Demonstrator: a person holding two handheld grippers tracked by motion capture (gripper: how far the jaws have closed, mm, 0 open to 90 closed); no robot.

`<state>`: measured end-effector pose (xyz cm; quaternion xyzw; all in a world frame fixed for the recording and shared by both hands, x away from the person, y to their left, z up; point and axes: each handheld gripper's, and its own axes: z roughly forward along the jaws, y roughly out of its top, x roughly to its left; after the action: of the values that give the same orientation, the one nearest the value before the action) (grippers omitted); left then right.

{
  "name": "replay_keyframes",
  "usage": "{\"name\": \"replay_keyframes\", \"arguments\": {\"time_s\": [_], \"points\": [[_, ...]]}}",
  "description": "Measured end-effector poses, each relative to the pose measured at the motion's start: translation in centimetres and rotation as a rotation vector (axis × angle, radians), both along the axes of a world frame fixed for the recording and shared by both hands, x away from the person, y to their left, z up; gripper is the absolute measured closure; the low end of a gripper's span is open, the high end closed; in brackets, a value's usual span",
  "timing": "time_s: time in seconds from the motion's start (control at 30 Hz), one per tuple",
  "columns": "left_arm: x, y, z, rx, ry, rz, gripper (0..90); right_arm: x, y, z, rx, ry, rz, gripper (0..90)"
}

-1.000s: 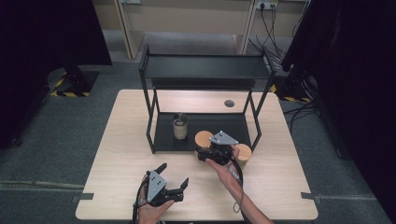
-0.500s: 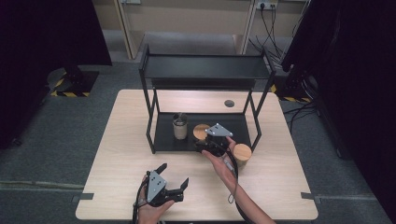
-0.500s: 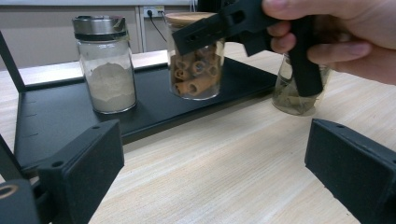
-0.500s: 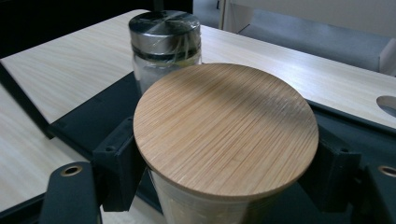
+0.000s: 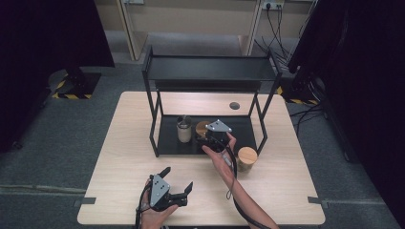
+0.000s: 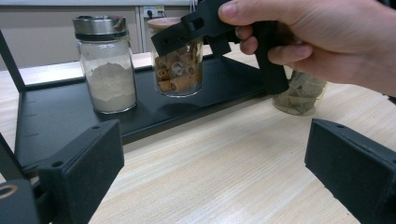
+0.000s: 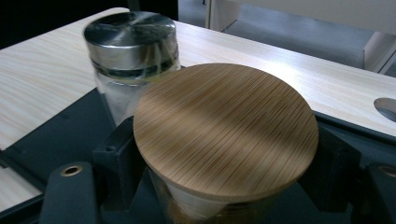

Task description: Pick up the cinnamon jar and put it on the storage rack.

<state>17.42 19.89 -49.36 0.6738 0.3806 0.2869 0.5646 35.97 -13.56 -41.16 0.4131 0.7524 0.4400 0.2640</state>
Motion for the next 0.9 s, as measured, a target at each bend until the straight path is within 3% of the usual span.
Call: {"name": "replay_keyframes", "arguments": {"time_s": [0.9], "points": [[0.0, 0.0, -0.1, 0.001, 0.002, 0.002, 3.7, 1.8, 0.6, -1.3, 0.010, 0.024, -0.025, 25.8]]}}
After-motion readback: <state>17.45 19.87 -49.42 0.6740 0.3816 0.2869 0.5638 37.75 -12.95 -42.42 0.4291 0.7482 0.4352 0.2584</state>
